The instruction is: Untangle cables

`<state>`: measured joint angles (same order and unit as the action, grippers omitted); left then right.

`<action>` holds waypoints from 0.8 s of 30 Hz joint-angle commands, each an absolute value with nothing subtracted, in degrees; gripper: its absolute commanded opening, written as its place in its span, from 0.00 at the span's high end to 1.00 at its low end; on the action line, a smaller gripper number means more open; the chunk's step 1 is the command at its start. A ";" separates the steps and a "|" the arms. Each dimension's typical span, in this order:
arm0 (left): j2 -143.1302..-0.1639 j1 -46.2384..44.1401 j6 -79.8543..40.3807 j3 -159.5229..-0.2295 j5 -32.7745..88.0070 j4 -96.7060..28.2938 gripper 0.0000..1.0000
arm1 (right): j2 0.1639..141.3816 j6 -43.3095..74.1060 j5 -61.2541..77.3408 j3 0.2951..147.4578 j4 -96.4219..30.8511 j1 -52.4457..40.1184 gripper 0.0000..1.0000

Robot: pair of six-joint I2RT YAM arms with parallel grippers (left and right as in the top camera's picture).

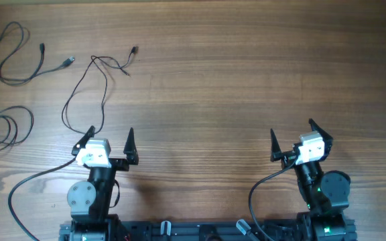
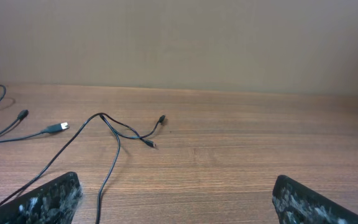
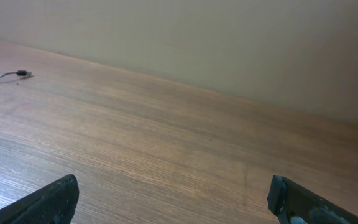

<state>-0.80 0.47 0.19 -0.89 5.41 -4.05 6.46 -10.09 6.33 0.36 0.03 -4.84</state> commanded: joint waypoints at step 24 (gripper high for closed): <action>-0.43 0.25 1.08 -0.38 4.62 -4.01 0.00 | 0.14 -7.53 11.60 0.30 0.71 1.15 0.00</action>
<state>-0.80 0.47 0.19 -0.89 5.41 -4.05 1.15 -8.58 10.74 0.36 0.62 1.04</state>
